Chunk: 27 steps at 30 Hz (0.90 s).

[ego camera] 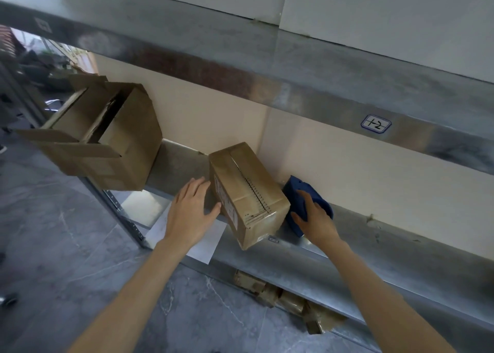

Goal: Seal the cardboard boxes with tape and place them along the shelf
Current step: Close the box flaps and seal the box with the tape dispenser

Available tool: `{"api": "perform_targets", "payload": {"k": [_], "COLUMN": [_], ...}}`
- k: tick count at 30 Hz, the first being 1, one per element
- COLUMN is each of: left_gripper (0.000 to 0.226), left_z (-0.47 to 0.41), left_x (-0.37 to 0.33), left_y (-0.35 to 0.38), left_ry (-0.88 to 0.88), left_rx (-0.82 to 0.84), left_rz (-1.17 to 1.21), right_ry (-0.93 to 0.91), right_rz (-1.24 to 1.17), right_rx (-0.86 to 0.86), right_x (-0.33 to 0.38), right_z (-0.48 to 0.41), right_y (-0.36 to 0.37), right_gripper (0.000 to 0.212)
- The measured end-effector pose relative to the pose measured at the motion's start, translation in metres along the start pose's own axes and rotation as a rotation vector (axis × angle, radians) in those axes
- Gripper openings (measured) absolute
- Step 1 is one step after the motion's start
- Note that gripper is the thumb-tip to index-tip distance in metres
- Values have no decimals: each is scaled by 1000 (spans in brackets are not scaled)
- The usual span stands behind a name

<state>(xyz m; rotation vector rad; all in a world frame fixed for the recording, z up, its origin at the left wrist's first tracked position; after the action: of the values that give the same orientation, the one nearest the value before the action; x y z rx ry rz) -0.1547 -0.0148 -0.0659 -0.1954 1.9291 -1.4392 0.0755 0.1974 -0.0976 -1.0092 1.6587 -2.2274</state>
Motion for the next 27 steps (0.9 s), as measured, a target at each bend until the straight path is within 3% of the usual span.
{"api": "perform_targets", "payload": {"k": [6, 14, 27], "left_gripper": [62, 62, 64], "left_z": [2, 3, 2], "left_x": [2, -2, 0], "left_y": [6, 13, 0], "left_ry": [-35, -13, -25], "left_rx": [15, 15, -9], "left_rz": [-4, -41, -8], "right_ry": [34, 64, 5], "right_rz": [44, -94, -152], "right_rx": [84, 221, 270], "right_x": [-9, -14, -14], "right_z": [-12, -25, -26], "right_y": [5, -11, -25], "right_gripper": [81, 87, 98]}}
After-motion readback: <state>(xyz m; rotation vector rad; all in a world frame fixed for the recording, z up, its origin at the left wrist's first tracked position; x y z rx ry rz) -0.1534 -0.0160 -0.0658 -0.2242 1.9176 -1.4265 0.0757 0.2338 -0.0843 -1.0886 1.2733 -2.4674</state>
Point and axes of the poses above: each hand's wrist, its own z-axis away from the middle knuckle, its own y-axis out of the palm, x = y × z, the point moved 2 cm from there along -z, towards the middle knuckle, and after that the axes turned 1 degree about -z, right-handed, at the moved point
